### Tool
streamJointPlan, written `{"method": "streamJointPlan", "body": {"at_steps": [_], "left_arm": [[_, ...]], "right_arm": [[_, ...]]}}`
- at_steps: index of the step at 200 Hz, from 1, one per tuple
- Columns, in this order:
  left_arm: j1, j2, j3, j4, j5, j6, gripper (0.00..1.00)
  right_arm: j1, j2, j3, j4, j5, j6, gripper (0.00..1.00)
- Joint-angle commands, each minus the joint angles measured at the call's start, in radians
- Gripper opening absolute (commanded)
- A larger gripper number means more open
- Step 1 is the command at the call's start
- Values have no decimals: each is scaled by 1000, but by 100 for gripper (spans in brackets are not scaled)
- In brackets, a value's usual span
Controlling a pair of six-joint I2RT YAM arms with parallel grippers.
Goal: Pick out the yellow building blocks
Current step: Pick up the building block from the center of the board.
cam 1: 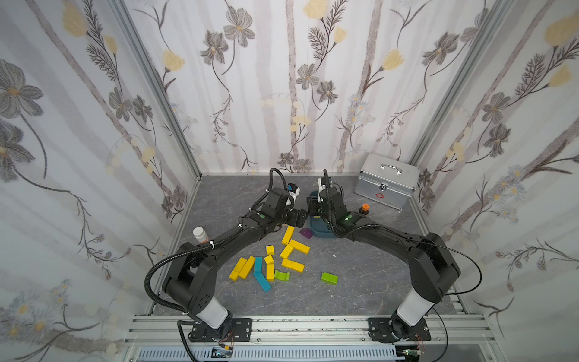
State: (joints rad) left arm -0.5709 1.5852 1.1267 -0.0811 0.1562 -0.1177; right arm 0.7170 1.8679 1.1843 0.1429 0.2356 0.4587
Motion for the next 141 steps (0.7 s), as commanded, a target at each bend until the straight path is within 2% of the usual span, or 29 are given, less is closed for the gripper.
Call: {"method": "streamJointPlan", "body": {"at_steps": [1,82,141], "left_arm": [[6,-15,-2,51,-25,-27,88],[26,-40,-25,77,-51,-37,88],[99,-98,-82,146,-127,-60,92]], "right_arm": [[7,-13,-12,-15,-17,-1,44],[19,20,3,-10,-41,14,44],[20,15,-18,-1,-60,30,44]]}}
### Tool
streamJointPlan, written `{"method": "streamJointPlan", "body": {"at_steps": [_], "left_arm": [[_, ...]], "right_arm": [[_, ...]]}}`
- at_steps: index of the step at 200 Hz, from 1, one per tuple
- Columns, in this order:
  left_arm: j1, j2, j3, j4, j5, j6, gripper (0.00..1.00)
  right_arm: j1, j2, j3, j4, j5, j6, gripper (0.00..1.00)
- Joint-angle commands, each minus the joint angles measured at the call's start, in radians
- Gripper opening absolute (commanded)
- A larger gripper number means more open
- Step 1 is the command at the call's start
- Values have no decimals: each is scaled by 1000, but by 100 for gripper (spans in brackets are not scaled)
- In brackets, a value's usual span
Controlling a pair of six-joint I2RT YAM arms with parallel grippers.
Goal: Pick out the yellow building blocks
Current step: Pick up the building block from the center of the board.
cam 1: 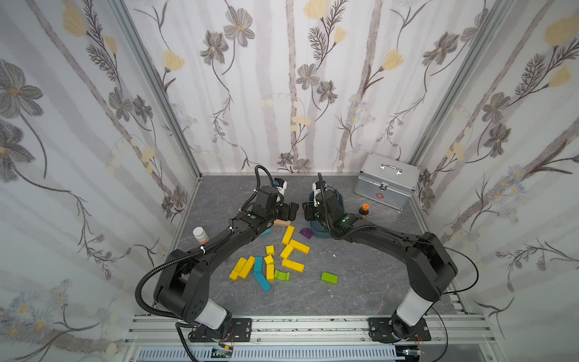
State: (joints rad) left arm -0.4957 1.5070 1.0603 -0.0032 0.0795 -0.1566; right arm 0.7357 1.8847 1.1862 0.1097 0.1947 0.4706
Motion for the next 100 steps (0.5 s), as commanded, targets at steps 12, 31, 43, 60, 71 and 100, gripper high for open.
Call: {"method": "streamJointPlan", "body": {"at_steps": [12,31,43,60,71,100], "left_arm": [[41,-23,-23,78,-56,-21,93],[70,-15,-23,80,-48,-36,94],[85,-2,-22,81,-27,-49,94],[98,20,-16,79,1,-70,94],[105,41,-10,77,20,-79,95],[111,95,16,50,47,-99,94]], "right_arm": [[2,2,-25,35,-30,19,44],[4,15,-25,33,-38,19,44],[6,23,-23,36,-39,17,43],[9,36,-11,35,-42,10,43],[13,46,0,37,-50,0,43],[27,78,27,35,-73,-21,40]]}}
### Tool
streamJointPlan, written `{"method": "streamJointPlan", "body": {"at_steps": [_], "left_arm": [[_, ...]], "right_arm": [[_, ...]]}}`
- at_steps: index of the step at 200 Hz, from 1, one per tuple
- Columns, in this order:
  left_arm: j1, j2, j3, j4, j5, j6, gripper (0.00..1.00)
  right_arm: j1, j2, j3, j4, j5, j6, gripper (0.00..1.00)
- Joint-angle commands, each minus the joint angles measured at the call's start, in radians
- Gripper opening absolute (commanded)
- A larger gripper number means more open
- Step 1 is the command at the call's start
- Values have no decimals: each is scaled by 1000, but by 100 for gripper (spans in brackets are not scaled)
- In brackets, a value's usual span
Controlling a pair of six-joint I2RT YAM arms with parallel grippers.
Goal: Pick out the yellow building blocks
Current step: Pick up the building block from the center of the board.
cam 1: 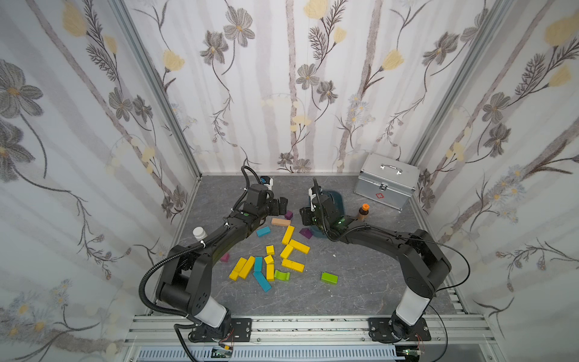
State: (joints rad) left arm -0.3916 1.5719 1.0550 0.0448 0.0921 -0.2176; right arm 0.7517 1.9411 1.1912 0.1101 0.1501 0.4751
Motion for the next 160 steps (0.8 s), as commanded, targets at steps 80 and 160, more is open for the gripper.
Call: {"method": "streamJointPlan", "body": {"at_steps": [80,160], "left_arm": [[23,119,81,-60,80,-101,95],[40,164,105,-82,65,-109,95]], "right_arm": [[80,70,28,5,-44,-48,39],[108,102,38,-29,-43,-38,40]]}}
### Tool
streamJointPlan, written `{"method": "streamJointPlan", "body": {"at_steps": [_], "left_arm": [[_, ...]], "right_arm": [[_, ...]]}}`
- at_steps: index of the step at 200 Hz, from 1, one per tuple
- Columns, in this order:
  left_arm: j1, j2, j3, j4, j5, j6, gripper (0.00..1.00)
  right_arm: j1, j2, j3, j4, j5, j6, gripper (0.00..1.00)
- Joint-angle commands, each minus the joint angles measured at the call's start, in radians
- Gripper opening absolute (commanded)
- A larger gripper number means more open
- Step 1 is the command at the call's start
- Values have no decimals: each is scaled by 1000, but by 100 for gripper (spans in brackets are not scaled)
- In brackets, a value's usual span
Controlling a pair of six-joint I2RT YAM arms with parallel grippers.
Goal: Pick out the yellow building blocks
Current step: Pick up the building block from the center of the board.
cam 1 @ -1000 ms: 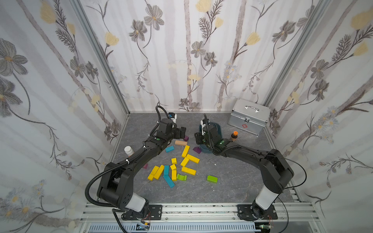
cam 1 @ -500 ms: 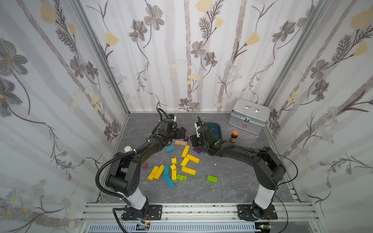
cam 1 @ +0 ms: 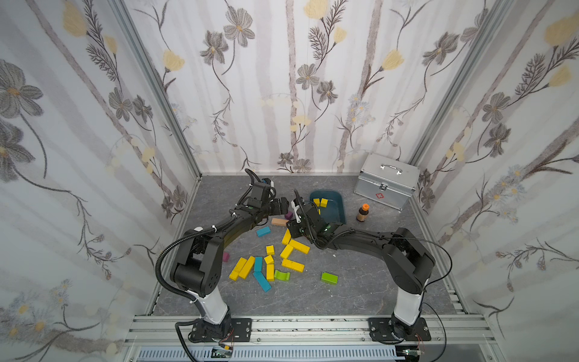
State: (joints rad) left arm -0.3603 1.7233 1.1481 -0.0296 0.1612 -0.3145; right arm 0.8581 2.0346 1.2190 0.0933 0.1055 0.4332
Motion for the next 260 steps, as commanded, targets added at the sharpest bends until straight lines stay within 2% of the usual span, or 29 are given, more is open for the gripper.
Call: {"method": "streamJointPlan", "body": {"at_steps": [1,75,260], "left_arm": [[10,13,12,-7,-4,-12,95],[36,39,21,-5,22,-23,95],[36,90,50,-34,60,-50,96]], "right_arm": [[2,9,10,-13,2,4,40],[9,17,-4,-67,-4,-11,40],[18,3,-81,-93,-42,-1,43]]}}
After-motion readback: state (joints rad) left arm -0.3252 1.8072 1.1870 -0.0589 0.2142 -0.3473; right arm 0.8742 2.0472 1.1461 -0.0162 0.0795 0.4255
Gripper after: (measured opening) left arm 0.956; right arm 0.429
